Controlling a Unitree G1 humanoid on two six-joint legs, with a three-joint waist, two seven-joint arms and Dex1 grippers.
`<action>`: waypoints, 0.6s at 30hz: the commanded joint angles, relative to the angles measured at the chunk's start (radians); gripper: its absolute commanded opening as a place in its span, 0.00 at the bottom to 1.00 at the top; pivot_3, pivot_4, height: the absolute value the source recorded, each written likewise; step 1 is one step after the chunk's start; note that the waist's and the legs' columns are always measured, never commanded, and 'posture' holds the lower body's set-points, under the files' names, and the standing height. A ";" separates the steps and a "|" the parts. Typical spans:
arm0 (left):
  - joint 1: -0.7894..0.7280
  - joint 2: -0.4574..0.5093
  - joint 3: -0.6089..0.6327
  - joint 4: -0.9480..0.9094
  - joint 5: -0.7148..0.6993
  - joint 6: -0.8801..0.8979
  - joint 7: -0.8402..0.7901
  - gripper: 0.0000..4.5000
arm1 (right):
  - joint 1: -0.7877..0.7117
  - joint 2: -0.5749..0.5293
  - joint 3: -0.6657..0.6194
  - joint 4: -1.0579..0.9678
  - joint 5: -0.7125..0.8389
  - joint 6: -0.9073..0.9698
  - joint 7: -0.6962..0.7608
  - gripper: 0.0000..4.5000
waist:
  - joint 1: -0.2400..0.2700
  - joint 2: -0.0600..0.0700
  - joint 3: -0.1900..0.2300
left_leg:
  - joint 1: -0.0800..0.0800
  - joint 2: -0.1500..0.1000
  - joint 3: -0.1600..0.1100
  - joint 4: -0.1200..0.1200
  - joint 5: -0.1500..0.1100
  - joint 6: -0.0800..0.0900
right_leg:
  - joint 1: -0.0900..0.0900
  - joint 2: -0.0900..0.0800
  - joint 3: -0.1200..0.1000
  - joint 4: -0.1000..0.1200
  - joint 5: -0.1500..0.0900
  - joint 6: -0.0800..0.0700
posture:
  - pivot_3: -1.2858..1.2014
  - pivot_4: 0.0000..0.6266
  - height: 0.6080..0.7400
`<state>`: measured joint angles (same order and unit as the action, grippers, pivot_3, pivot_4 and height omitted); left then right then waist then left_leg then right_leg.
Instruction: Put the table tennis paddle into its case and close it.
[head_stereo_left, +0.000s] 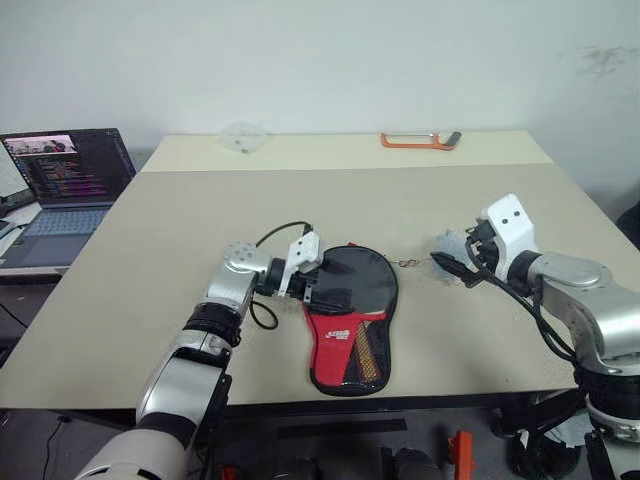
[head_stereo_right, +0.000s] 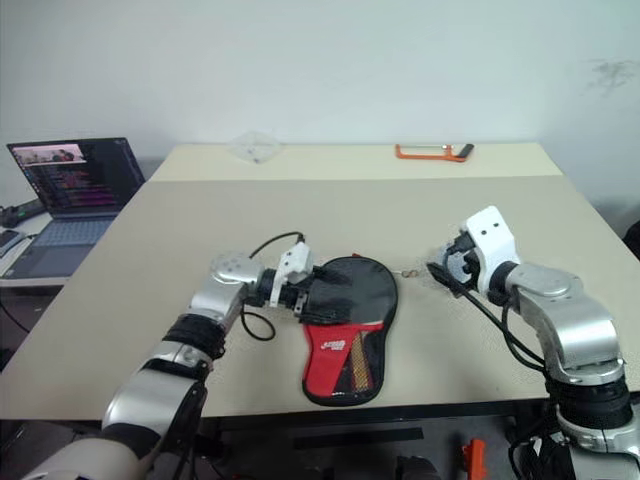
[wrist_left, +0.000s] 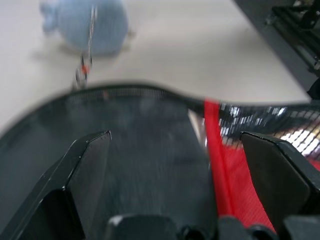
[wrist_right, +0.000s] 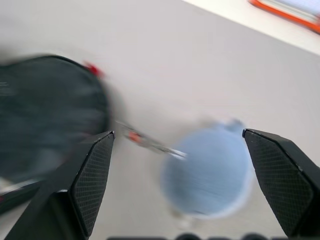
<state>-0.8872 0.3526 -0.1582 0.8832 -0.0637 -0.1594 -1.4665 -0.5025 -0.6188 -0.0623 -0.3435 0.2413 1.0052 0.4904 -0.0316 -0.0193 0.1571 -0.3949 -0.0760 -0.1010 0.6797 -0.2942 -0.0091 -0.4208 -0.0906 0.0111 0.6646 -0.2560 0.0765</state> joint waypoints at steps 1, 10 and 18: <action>-0.054 -0.016 -0.003 0.077 0.022 -0.057 0.031 1.00 | -0.012 -0.006 0.001 0.030 -0.027 -0.074 -0.016 1.00 | 0.000 0.000 0.000 | 0.000 0.000 0.000 0.000 0.000 0.000 | 0.000 0.000 0.000 0.000 0.000 0.000 | 0.52 0.24 1.00; -0.084 -0.083 -0.002 0.185 0.046 -0.104 0.063 1.00 | -0.038 -0.060 0.115 0.248 -0.095 -0.213 0.064 1.00 | 0.000 0.000 0.000 | -0.001 0.000 0.001 0.000 0.001 -0.002 | 0.000 0.000 0.000 -0.001 0.000 0.000 | 0.52 0.24 1.00; -0.082 -0.082 0.003 0.209 0.055 -0.117 0.066 1.00 | -0.108 -0.002 0.144 0.443 -0.160 -0.334 0.044 1.00 | -0.002 0.000 0.000 | 0.000 0.000 0.002 0.000 0.002 -0.003 | 0.000 0.000 0.001 0.000 0.000 0.000 | 0.52 0.24 1.00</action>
<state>-0.9554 0.2705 -0.1615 1.0919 -0.0110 -0.2621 -1.4040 -0.5829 -0.6245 0.0815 0.0888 0.0976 0.7051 0.5427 -0.0339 -0.0196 0.1572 -0.3946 -0.0757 -0.0988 0.6798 -0.2925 -0.0118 -0.4210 -0.0905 0.0122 0.6647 -0.2560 0.0766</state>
